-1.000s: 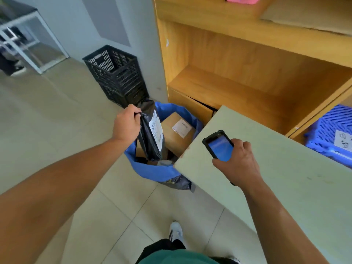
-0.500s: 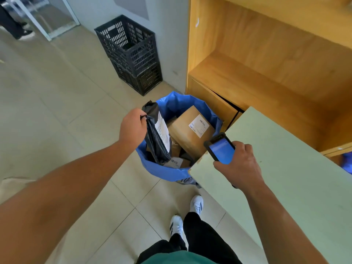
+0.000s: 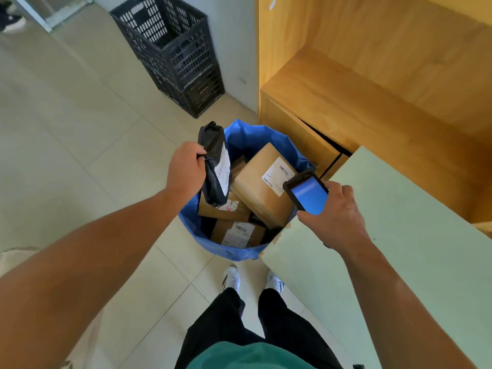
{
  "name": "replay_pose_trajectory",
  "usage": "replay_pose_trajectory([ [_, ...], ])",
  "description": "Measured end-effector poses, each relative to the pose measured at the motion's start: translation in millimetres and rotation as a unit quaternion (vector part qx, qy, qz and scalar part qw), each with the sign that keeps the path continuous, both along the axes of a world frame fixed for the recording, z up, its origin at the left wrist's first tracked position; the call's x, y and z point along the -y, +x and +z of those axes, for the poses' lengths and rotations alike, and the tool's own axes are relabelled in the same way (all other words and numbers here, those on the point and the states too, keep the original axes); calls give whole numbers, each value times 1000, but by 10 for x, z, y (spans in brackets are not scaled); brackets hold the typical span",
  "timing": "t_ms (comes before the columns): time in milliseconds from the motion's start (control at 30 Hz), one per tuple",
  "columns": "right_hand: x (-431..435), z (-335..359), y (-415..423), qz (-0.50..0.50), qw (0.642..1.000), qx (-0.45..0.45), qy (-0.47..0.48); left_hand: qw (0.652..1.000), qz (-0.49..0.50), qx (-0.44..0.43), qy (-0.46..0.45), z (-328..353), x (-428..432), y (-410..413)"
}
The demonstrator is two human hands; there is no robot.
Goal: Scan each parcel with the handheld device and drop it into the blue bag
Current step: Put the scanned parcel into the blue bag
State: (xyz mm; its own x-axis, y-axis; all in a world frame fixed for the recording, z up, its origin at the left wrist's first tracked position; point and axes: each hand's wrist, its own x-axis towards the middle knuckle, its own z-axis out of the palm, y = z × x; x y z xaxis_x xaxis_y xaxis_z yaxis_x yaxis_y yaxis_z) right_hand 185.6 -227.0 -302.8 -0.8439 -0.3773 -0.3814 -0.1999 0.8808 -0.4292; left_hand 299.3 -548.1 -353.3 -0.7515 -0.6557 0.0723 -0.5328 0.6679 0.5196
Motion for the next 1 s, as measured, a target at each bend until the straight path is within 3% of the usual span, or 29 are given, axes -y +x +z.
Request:
replay_pose_trajectory([
  [233,135,-167,33,5,1000,16,7,998,-49,42,-14,-131,-2,149],
  [567,410,-60,57,12,1000,10,-4,1000,19,-13,-21,59,329,32],
  [1000,325,-126,-186,-70,997,24,27,986,-156,-12,-53,-342,587,-928],
])
